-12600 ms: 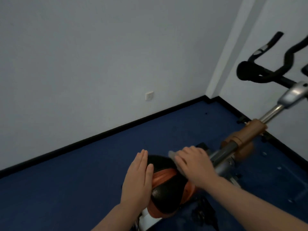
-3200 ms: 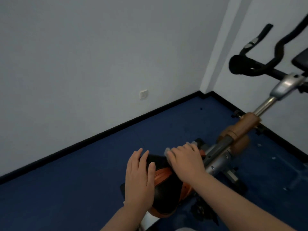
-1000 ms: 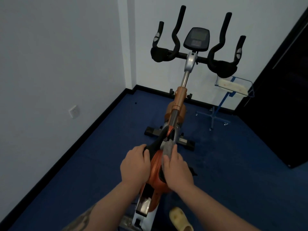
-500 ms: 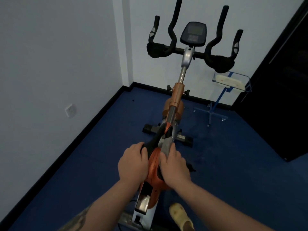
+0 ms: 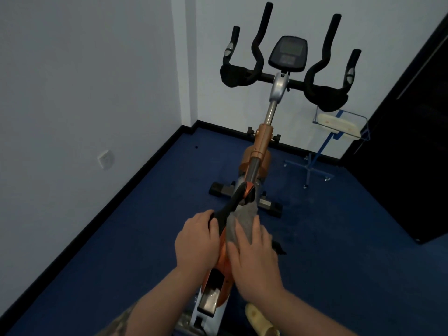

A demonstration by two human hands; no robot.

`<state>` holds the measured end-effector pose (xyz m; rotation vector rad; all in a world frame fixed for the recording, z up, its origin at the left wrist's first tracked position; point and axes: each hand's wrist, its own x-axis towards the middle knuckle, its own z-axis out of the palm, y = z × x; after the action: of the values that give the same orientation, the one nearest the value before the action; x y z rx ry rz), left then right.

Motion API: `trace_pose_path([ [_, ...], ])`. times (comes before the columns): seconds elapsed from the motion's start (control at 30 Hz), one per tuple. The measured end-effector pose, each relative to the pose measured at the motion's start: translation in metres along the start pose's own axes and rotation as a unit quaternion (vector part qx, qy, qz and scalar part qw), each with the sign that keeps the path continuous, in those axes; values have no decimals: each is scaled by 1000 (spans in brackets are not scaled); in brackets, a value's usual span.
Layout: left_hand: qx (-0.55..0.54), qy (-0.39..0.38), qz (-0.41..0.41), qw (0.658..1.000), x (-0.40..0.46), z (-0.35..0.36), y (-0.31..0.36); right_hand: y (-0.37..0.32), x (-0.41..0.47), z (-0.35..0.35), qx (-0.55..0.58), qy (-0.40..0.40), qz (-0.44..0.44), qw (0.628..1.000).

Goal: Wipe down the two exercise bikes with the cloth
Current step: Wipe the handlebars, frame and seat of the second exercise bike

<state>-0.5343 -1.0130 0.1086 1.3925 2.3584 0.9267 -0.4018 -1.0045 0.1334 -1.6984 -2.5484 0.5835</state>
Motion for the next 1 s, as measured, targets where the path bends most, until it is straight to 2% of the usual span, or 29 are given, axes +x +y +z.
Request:
trace_pose_path([
  [0.17, 1, 1, -3, 1000, 2, 0, 1, 5, 5, -1, -28, -12, -23, 999],
  [0.33, 1, -3, -3, 1000, 1, -1, 2, 1, 42, -17, 48, -39, 18, 998],
  [0.53, 5, -1, 7, 1000, 0, -2, 0, 9, -9, 8, -48, 8, -55, 997],
  [0.77, -6, 2, 3, 1000, 0, -3, 2, -4, 49, -15, 85, 8, 54, 995],
  [0.87, -10, -3, 4, 1000, -2, -4, 2, -4, 43, -17, 90, 1, 72, 993],
  [1.0, -11, -1, 8, 1000, -1, -4, 1, -2, 6, -4, 41, 13, 53, 998],
])
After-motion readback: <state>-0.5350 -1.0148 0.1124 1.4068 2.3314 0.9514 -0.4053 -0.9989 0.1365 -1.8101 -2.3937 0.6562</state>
